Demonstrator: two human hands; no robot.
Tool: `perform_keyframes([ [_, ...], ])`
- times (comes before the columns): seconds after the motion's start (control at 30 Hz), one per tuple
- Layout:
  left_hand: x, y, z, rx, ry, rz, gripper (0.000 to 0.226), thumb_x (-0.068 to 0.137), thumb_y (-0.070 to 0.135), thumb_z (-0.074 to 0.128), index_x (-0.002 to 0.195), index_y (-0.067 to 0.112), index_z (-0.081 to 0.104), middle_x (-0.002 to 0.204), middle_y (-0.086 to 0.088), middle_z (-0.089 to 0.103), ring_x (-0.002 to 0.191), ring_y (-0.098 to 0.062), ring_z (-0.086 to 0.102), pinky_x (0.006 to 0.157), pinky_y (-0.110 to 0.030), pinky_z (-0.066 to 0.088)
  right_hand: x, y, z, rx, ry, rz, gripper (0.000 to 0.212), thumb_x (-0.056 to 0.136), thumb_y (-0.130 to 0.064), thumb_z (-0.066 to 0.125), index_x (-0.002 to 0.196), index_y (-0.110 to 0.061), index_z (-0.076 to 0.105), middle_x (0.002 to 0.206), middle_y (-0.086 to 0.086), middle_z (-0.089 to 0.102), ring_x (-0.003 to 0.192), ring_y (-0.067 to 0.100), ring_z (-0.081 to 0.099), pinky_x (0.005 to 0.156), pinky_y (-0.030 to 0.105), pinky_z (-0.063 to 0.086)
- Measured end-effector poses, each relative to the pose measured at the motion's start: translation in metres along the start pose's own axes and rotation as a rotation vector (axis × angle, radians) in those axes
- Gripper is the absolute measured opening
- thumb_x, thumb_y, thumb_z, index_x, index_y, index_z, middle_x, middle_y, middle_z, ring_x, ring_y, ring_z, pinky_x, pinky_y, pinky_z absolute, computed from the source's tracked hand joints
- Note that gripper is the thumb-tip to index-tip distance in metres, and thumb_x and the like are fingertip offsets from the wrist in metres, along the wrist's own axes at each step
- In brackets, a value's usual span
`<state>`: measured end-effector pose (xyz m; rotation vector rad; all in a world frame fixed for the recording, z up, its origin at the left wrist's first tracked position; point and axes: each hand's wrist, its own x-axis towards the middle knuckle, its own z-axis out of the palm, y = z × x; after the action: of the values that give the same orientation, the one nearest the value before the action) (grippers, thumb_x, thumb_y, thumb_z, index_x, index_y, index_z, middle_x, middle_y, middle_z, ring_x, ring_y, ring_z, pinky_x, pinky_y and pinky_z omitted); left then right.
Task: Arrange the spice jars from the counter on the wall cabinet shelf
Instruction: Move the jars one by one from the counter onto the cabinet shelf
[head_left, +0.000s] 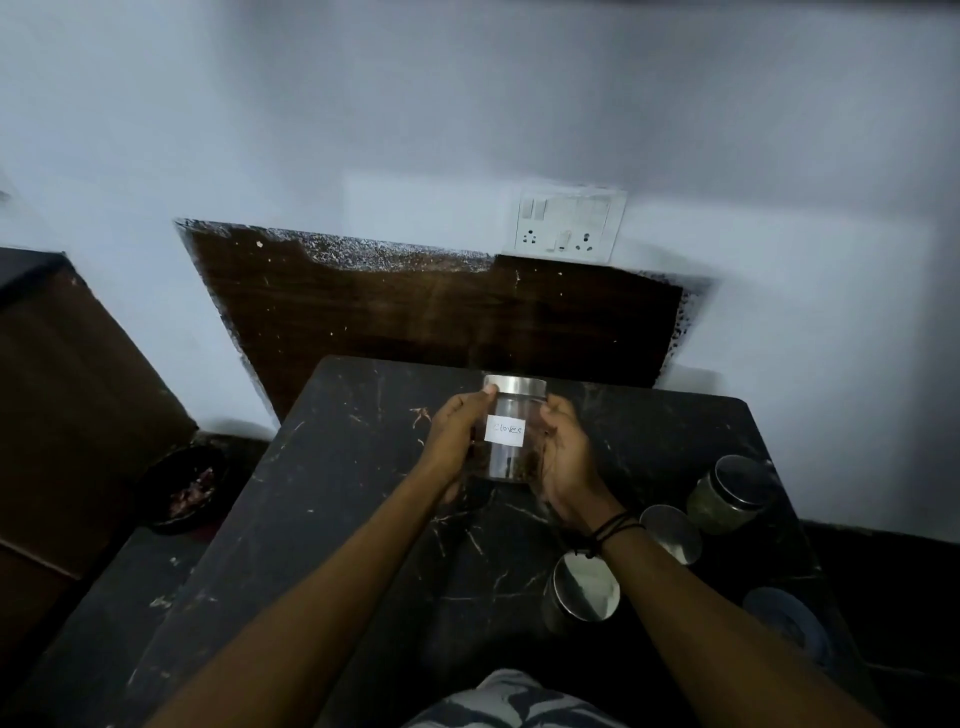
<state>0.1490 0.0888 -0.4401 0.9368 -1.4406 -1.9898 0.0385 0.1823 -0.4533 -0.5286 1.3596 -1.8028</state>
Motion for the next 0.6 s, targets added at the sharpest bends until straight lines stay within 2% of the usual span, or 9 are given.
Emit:
perform_keyframes([
  [0.13, -0.005, 0.014, 0.004, -0.012, 0.027, 0.034, 0.048, 0.092, 0.043, 0.062, 0.120, 0.004, 0.061, 0.100, -0.010, 0.071, 0.075, -0.012, 0.072, 0.059, -0.025, 0.057, 0.002, -0.007, 0.000, -0.024, -0.042, -0.031, 0.030, 0.095, -0.022, 0.045, 0.123, -0.023, 0.056, 0.111, 0.009, 0.072, 0.101, 0.028, 0.069, 0.076, 0.039, 0.057],
  [0.2, -0.004, 0.029, 0.007, -0.002, 0.037, 0.075, 0.048, 0.093, 0.041, 0.061, 0.119, 0.002, 0.061, 0.097, -0.008, 0.070, 0.073, -0.011, 0.071, 0.059, -0.024, 0.056, 0.007, -0.020, 0.005, -0.030, -0.065, -0.072, 0.032, 0.095, -0.014, 0.046, 0.124, -0.022, 0.058, 0.111, 0.008, 0.072, 0.100, 0.027, 0.069, 0.078, 0.040, 0.057],
  [0.27, 0.000, 0.053, 0.012, -0.006, 0.046, 0.131, 0.048, 0.094, 0.041, 0.060, 0.118, 0.000, 0.062, 0.099, -0.011, 0.069, 0.078, -0.016, 0.069, 0.062, -0.026, 0.055, 0.014, -0.041, 0.013, -0.050, -0.094, -0.127, 0.035, 0.095, -0.011, 0.049, 0.126, -0.022, 0.058, 0.114, 0.008, 0.071, 0.104, 0.028, 0.068, 0.084, 0.043, 0.056],
  [0.33, 0.005, 0.091, 0.020, -0.038, 0.057, 0.211, 0.050, 0.091, 0.042, 0.061, 0.115, -0.002, 0.063, 0.103, -0.018, 0.070, 0.087, -0.025, 0.066, 0.073, -0.034, 0.054, 0.022, -0.077, 0.026, -0.081, -0.127, -0.219, 0.038, 0.095, -0.010, 0.051, 0.129, -0.024, 0.057, 0.119, 0.004, 0.070, 0.109, 0.025, 0.067, 0.090, 0.044, 0.054],
  [0.4, 0.012, 0.134, 0.029, -0.044, 0.040, 0.308, 0.050, 0.088, 0.045, 0.063, 0.110, 0.001, 0.066, 0.103, -0.018, 0.073, 0.091, -0.033, 0.068, 0.081, -0.043, 0.054, 0.032, -0.120, 0.041, -0.090, -0.165, -0.316, 0.041, 0.094, -0.007, 0.051, 0.130, -0.024, 0.058, 0.122, 0.005, 0.070, 0.111, 0.025, 0.067, 0.088, 0.040, 0.055],
  [0.47, 0.018, 0.181, 0.037, -0.019, 0.025, 0.399, 0.045, 0.091, 0.048, 0.061, 0.109, 0.007, 0.067, 0.102, -0.016, 0.075, 0.093, -0.035, 0.071, 0.082, -0.047, 0.057, 0.040, -0.170, 0.059, -0.097, -0.202, -0.407, 0.041, 0.092, -0.008, 0.052, 0.129, -0.026, 0.060, 0.122, 0.007, 0.069, 0.110, 0.027, 0.067, 0.084, 0.039, 0.057],
  [0.5, 0.018, 0.205, 0.041, -0.019, 0.027, 0.432, 0.043, 0.092, 0.050, 0.060, 0.107, 0.011, 0.067, 0.099, -0.011, 0.075, 0.091, -0.030, 0.071, 0.076, -0.043, 0.060, 0.042, -0.193, 0.067, -0.099, -0.219, -0.448, 0.040, 0.091, -0.012, 0.054, 0.128, -0.026, 0.060, 0.121, 0.007, 0.070, 0.108, 0.027, 0.068, 0.082, 0.040, 0.057],
  [0.57, 0.016, 0.247, 0.049, -0.006, 0.029, 0.505, 0.040, 0.092, 0.053, 0.058, 0.104, 0.016, 0.067, 0.092, 0.000, 0.074, 0.080, -0.015, 0.070, 0.062, -0.027, 0.055, 0.043, -0.235, 0.083, -0.104, -0.237, -0.523, 0.039, 0.088, -0.019, 0.056, 0.126, -0.027, 0.062, 0.119, 0.005, 0.071, 0.104, 0.026, 0.070, 0.077, 0.036, 0.059],
  [0.6, 0.016, 0.264, 0.052, 0.006, 0.025, 0.544, 0.039, 0.092, 0.053, 0.057, 0.103, 0.017, 0.067, 0.091, 0.003, 0.073, 0.075, -0.010, 0.068, 0.060, -0.023, 0.051, 0.043, -0.253, 0.090, -0.108, -0.235, -0.553, 0.040, 0.086, -0.022, 0.057, 0.125, -0.028, 0.062, 0.117, 0.003, 0.071, 0.102, 0.024, 0.071, 0.074, 0.033, 0.059],
])
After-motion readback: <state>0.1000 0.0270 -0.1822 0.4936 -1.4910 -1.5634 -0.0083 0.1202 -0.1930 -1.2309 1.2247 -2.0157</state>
